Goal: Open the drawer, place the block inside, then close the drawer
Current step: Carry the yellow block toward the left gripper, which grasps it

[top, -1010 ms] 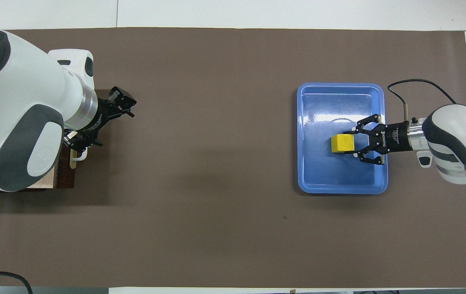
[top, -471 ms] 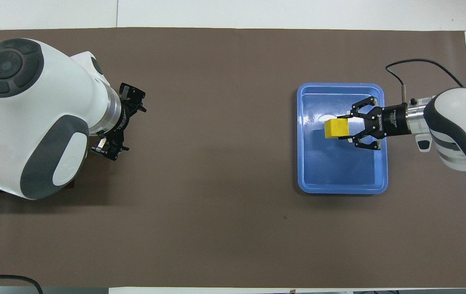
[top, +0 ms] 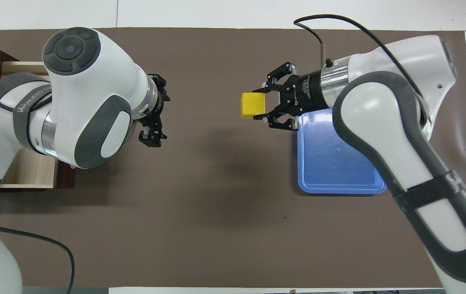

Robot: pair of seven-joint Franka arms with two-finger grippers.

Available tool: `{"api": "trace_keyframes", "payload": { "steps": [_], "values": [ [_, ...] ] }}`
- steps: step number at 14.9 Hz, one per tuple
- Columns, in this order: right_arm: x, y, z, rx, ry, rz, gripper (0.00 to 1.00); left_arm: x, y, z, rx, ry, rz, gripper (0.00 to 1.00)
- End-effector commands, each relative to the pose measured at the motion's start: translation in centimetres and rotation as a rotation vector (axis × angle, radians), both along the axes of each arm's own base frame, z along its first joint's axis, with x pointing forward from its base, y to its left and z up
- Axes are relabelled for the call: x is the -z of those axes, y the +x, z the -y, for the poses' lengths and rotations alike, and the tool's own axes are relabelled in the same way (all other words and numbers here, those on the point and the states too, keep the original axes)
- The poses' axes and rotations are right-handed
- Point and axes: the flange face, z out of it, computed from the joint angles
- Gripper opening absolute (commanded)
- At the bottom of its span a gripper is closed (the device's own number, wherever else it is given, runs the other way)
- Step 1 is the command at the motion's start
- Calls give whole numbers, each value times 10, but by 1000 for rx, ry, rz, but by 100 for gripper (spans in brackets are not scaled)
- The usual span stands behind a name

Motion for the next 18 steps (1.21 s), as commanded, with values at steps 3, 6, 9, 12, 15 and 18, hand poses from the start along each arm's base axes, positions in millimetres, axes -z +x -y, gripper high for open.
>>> {"api": "trace_keyframes", "payload": {
  "steps": [3, 6, 9, 12, 15, 18],
  "values": [
    [17, -13, -31, 31, -21, -63, 0, -14, -13, 59, -79, -10, -27, 100],
    [20, -17, -37, 34, -24, -83, 0, -19, -19, 84, -130, -62, 26, 100],
    [18, -17, -37, 34, -23, -80, 0, -14, -20, 95, -143, -81, 41, 100],
    [19, -17, -36, 36, -23, -81, 0, 4, -25, 113, -133, -69, 27, 100],
    [19, -16, -35, 38, -21, -83, 0, 4, -26, 114, -136, -74, 24, 100],
    [17, -15, -35, 39, -19, -82, 0, 4, -28, 121, -129, -91, 36, 69]
  ]
}}
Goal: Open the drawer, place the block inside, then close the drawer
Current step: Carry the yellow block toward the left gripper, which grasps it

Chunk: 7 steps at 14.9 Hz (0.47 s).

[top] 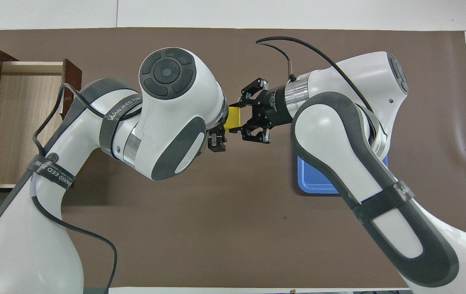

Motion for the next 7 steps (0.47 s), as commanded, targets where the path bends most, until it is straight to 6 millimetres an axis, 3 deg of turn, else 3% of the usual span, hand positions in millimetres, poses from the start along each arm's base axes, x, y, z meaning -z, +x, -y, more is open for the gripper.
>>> {"api": "trace_keyframes", "payload": {
  "steps": [1, 3, 4, 7],
  "values": [
    [-4, -1, 3, 24, -4, -7, 0, -5, 1, 9, -10, -30, 16, 51],
    [-4, -1, 2, 23, -4, -8, 0, 1, 0, 9, -5, -23, 10, 12],
    [-4, -1, 3, 24, -4, -8, 0, 1, 2, 7, -6, -22, 12, 0],
    [-5, 0, 3, 25, -3, -8, 0, 1, 4, 2, -8, -11, 3, 0]
  ]
}}
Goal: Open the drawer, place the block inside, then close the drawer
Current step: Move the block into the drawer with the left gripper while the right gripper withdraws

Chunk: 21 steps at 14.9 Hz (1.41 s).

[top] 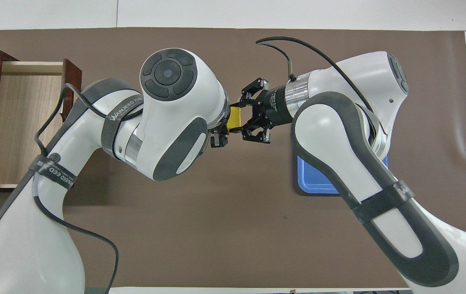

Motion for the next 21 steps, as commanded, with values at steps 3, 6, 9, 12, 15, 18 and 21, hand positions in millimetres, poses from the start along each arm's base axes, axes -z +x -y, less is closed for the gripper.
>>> {"api": "trace_keyframes", "payload": {
  "steps": [3, 6, 9, 12, 15, 18, 21],
  "values": [
    [-7, 2, 6, 49, 1, -27, 0, -1, 6, -5, -20, -4, -5, 0],
    [-15, 6, 9, 57, 2, -23, 100, -4, 16, -22, -48, -5, -6, 0],
    [-16, 6, 11, 57, 3, -23, 100, -13, 17, -39, -20, 29, -25, 0],
    [-18, 13, 31, 74, -9, -18, 100, -37, 38, -116, 34, 70, -64, 0],
    [-34, 22, 81, 67, -21, -5, 100, -74, 64, -226, -58, 64, -22, 0],
    [-47, 26, 155, 41, 9, 14, 100, -82, 78, -321, -11, 88, -10, 0],
    [-50, 26, 212, -24, 21, 85, 100, -73, 75, -407, 26, 103, -29, 0]
  ]
}}
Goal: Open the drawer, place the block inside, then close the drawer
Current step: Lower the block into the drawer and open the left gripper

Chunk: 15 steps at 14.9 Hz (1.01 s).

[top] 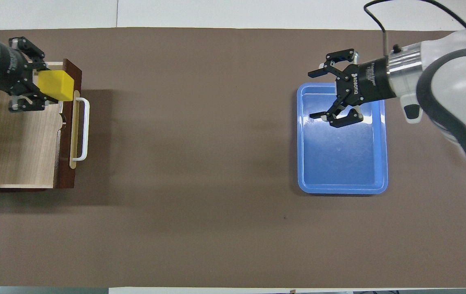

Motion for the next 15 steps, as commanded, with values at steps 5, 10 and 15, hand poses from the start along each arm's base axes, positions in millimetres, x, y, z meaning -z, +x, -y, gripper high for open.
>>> {"api": "trace_keyframes", "payload": {
  "steps": [5, 10, 15],
  "values": [
    [-13, -13, 72, -309, -159, 156, 100, 48, -39, -77, 115, 51, -28, 0],
    [-31, -35, 120, -667, -339, 292, 100, 84, -57, -108, 64, 57, -47, 0],
    [-59, -53, 151, -1126, -499, 465, 100, 119, -78, -103, 56, 74, -4, 0]
  ]
}}
